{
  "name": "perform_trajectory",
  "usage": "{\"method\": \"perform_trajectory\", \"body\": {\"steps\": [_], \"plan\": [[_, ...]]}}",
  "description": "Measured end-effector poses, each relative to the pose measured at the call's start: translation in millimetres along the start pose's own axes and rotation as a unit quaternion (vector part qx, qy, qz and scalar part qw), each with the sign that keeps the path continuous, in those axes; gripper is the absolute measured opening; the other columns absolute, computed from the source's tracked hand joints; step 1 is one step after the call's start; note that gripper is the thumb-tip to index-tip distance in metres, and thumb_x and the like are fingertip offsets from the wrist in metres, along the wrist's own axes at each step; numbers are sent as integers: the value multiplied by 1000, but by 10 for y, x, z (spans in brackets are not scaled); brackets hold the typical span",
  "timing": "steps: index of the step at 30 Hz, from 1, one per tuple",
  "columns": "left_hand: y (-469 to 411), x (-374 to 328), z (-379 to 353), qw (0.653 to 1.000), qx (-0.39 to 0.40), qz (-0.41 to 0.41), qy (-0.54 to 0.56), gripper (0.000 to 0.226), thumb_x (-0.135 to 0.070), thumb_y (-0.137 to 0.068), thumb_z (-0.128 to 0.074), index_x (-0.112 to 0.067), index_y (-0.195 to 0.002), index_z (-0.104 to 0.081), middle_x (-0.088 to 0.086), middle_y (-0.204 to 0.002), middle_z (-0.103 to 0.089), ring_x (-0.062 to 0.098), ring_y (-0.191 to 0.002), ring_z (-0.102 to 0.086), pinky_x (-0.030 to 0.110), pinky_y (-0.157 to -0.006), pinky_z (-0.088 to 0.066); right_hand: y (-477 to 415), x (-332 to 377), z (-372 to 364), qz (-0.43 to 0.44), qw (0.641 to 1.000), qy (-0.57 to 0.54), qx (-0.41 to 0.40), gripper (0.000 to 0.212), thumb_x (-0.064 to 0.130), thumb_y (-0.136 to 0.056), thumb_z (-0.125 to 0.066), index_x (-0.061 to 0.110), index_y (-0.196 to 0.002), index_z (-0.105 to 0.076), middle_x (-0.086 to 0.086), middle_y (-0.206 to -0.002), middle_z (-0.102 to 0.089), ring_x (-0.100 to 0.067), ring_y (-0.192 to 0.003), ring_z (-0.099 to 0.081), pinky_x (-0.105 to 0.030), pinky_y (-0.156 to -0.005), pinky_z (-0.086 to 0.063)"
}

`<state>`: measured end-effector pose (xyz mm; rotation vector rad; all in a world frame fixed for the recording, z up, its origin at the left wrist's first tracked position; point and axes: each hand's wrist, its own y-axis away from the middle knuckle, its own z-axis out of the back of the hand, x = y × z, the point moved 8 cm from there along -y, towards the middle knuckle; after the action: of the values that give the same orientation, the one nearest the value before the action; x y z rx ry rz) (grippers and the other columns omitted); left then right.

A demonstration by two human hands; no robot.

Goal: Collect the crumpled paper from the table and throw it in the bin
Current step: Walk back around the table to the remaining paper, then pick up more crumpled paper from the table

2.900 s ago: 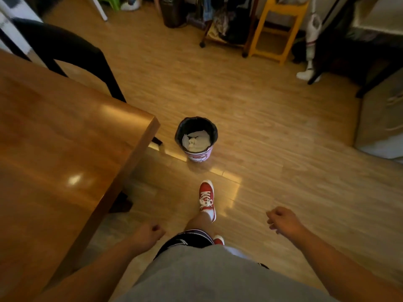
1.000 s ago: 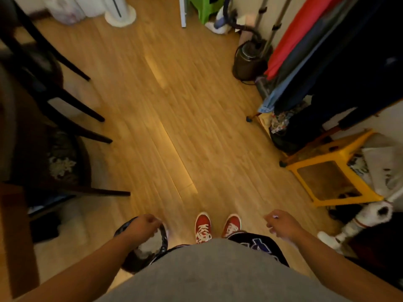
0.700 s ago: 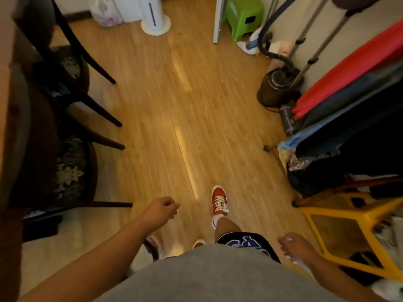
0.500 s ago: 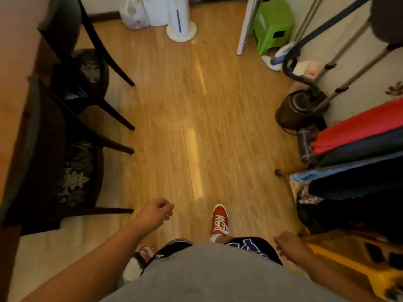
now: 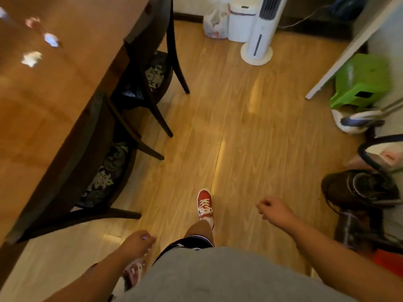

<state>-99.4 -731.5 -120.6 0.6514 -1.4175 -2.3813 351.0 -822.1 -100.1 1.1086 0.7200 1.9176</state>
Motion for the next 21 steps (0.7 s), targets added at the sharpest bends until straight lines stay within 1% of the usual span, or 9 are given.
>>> {"method": "perform_trajectory", "body": {"steps": [2, 5, 7, 10, 12, 15, 18, 21], "plan": [[-192, -252, 151, 1000, -3, -2, 4, 25, -28, -91, -62, -4, -86, -64, 12, -79, -71, 23, -68, -64, 26, -60, -45, -211, 310, 114, 3, 1000, 0, 6, 22, 26, -93, -56, 6, -92, -64, -11, -89, -69, -22, -78, -66, -27, -58, -46], [-378, -773, 413, 1000, 1, -20, -5, 24, -29, -92, -61, -6, -85, -65, 10, -80, -69, 19, -68, -62, 25, -59, -45, -403, 639, 331, -8, 1000, -6, 10, 21, 27, -94, -54, 8, -96, -63, -9, -93, -67, -16, -79, -64, -22, -55, -42], [-461, -1192, 581, 999, 9, -35, -8, 24, -30, -92, -60, -9, -83, -64, 9, -80, -68, 19, -67, -60, 25, -60, -44, -509, 758, 516, -18, 1000, -7, 2, 20, 26, -95, -54, 8, -96, -63, -10, -94, -67, -15, -77, -62, -22, -55, -42], [-589, -1907, 785, 997, 14, -75, 0, 23, -28, -92, -60, -10, -77, -61, 11, -77, -65, 22, -68, -57, 30, -65, -44, -651, 801, 816, -45, 999, -7, -15, 20, 24, -94, -56, 6, -92, -63, -13, -90, -69, -18, -71, -61, -26, -56, -44], [-662, -2406, 892, 995, 15, -101, -15, 23, -31, -93, -58, -12, -80, -62, 10, -80, -66, 21, -71, -59, 30, -66, -45, -747, 787, 1018, -65, 998, -3, -22, 20, 25, -94, -56, 6, -91, -63, -13, -87, -68, -19, -68, -60, -28, -57, -45], [-768, -3120, 1039, 991, 10, -133, -20, 23, -34, -94, -56, -15, -83, -63, 4, -81, -67, 17, -73, -61, 28, -65, -47, -952, 788, 1308, -81, 996, 5, -21, 24, 24, -94, -56, 2, -92, -63, -13, -82, -66, -19, -64, -58, -26, -53, -43], [-919, -3746, 1158, 989, 8, -145, -4, 23, -36, -95, -53, -16, -90, -64, 4, -90, -68, 19, -83, -64, 32, -74, -51, -1276, 849, 1587, -96, 995, 18, -14, 27, 24, -94, -57, -3, -92, -62, -12, -75, -64, -19, -59, -55, -27, -51, -40], [-1096, -4233, 1284, 990, 6, -144, 8, 24, -38, -96, -51, -16, -97, -62, 4, -95, -67, 19, -89, -64, 34, -79, -50, -1706, 1075, 1893, -87, 996, 37, -2, 27, 24, -93, -57, -2, -92, -62, -11, -76, -65, -20, -61, -57, -28, -55, -40]]}}
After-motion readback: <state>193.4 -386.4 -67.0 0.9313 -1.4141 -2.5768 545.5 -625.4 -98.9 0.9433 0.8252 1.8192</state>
